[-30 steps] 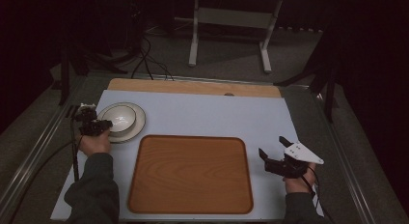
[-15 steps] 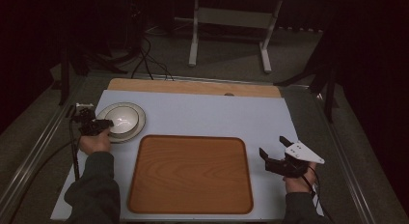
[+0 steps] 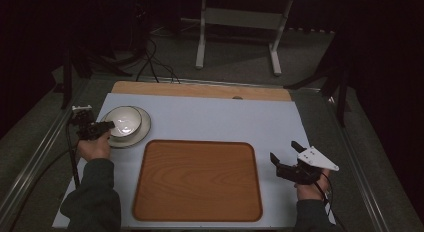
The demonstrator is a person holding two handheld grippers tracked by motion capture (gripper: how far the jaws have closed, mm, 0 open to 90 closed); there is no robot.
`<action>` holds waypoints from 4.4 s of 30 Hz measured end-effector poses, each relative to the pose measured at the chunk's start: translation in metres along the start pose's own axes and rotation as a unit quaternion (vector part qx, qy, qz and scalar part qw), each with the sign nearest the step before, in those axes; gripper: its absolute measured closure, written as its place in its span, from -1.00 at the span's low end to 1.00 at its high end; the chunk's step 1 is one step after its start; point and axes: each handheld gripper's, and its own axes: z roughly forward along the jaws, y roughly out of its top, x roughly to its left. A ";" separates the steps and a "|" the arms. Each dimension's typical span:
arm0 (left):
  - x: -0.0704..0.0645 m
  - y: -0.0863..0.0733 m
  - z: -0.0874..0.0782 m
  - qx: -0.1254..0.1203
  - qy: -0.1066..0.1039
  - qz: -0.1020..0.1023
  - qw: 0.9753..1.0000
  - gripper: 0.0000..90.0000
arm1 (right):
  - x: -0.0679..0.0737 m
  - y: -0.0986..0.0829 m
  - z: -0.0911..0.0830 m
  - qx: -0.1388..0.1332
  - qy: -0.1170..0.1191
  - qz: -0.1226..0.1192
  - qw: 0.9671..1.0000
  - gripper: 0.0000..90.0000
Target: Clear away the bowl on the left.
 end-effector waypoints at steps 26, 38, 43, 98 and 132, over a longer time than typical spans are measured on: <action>-0.003 -0.004 -0.042 -0.042 -0.040 0.042 0.997 0.80 | -0.001 0.000 -0.001 -0.004 -0.002 0.007 1.000 -0.69; -0.006 -0.018 -0.051 -0.057 -0.073 0.048 0.995 0.80 | -0.001 0.000 -0.002 -0.005 -0.002 0.006 1.000 -0.69; -0.005 -0.027 -0.051 -0.058 -0.084 0.049 0.994 0.80 | -0.002 0.000 -0.002 -0.005 -0.002 0.007 1.000 -0.69; -0.043 -0.056 -0.069 -0.044 -0.152 0.135 0.978 0.79 | -0.009 0.001 -0.007 -0.012 -0.003 0.009 1.000 -0.69; -0.073 -0.065 -0.068 -0.025 -0.197 0.200 0.960 0.79 | -0.008 0.001 -0.007 -0.011 0.000 0.006 1.000 -0.69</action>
